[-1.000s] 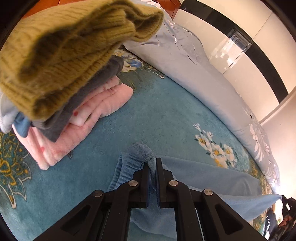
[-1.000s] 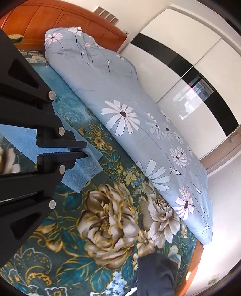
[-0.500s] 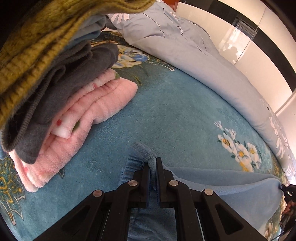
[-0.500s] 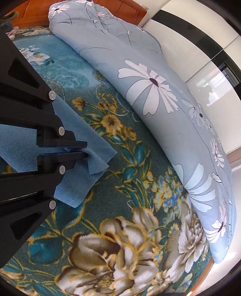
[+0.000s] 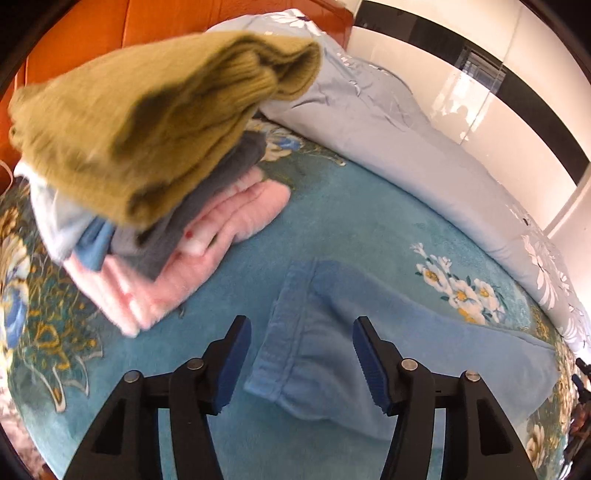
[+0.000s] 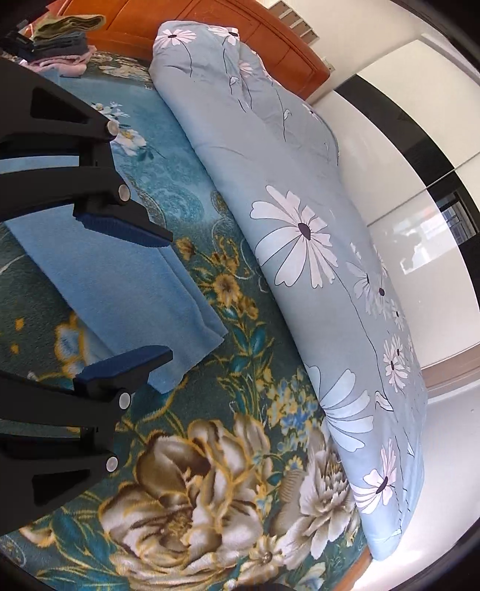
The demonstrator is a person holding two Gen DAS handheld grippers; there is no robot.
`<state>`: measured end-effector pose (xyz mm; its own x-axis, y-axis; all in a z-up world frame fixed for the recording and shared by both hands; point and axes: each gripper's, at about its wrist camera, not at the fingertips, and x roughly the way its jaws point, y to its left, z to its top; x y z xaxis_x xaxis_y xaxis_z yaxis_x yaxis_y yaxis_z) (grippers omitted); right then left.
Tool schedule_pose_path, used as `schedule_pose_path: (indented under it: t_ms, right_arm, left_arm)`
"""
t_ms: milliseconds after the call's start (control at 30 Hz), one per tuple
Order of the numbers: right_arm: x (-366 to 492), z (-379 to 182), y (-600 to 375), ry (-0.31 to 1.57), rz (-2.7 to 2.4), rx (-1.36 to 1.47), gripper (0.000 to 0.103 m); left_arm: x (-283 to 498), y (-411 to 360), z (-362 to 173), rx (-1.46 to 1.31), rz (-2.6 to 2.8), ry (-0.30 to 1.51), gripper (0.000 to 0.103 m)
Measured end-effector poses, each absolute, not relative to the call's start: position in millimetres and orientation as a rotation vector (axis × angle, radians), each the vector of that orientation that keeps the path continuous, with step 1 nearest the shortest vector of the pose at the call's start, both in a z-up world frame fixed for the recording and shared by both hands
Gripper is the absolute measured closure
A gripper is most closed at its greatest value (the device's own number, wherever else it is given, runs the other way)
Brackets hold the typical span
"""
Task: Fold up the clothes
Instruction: 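Open both tools to release the folded pants, then grasp the waistband with the left tool while the right tool grasps the pants edge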
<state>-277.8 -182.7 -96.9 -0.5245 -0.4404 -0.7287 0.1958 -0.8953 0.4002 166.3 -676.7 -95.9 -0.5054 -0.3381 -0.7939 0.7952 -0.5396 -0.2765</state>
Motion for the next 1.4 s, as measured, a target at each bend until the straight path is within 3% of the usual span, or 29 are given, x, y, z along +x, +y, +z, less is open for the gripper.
schedule_pose_path:
  t_ms: [167,367,633,667,700,800,867,933,1133,1400]
  right_arm:
    - [-262,-117,-144,-0.470,-2.414,1.333,0.046]
    - [-277,-149,-138,-0.777,-2.265,1.361,0.046]
    - [-293,-161,-175,-0.817,-2.314,1.265,0.046]
    - [-291,-157,-175,-0.811,-2.320,1.255,0.059]
    - [-289,-152,-175,-0.805,-2.326,1.245,0.078]
    - [-282,-138,-174,-0.785,-2.344,1.216,0.093]
    - [-278,-128,-174,-0.772,-2.355,1.197,0.094]
    - [-274,-119,-174,-0.759,-2.367,1.177,0.094]
    - [-261,-90,-172,-0.719,-2.399,1.118,0.094]
    - [-176,-27,-118,-0.576,-2.433,1.030,0.095]
  left_arm:
    - [195,-676,-143,0.955,-1.954,1.077,0.042]
    - [180,-679,-140,0.880,-2.022,1.100,0.041]
    - [165,-684,-154,0.761,-2.067,1.327,0.041]
    - [165,-684,-156,0.753,-2.059,1.347,0.041]
    - [164,-685,-157,0.746,-2.052,1.362,0.041]
    - [164,-686,-157,0.728,-2.028,1.365,0.042]
    - [161,-684,-154,0.745,-2.000,1.302,0.076]
    - [164,-681,-152,0.745,-2.008,1.306,0.087]
    - [180,-676,-125,0.726,-2.104,1.315,0.090]
    - [220,-673,-81,0.747,-2.260,1.281,0.090]
